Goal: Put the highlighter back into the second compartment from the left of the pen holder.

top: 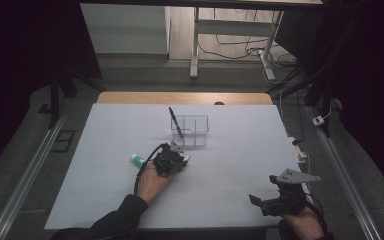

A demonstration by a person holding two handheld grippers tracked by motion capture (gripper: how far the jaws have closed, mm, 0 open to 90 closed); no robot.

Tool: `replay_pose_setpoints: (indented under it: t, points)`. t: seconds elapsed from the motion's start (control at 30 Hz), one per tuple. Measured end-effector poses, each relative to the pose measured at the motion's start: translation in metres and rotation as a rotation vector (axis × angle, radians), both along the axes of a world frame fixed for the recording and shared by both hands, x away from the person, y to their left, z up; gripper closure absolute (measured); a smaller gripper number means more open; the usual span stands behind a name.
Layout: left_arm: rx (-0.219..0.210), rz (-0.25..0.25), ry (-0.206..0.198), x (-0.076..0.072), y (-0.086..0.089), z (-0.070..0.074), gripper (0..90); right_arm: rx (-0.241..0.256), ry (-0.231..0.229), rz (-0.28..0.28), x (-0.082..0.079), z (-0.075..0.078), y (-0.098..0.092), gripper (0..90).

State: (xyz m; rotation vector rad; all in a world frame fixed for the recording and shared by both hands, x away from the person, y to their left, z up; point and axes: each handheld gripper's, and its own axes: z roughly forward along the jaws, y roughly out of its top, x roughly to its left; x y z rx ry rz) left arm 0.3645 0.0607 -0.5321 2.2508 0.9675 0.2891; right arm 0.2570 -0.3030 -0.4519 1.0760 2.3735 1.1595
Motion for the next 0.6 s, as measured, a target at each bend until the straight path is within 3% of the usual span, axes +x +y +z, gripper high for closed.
replay_pose_setpoints:
  t: [0.27,0.6]
  points:
    - [-0.027,-0.014,0.024,0.001,0.004,0.002,77.7,-0.001,0.003,0.003,0.0,0.0,0.0,0.0]
    - [-0.157,-0.018,0.01,0.001,0.011,0.02,77.7,-0.001,0.004,0.004,0.0,0.0,0.0,0.0]
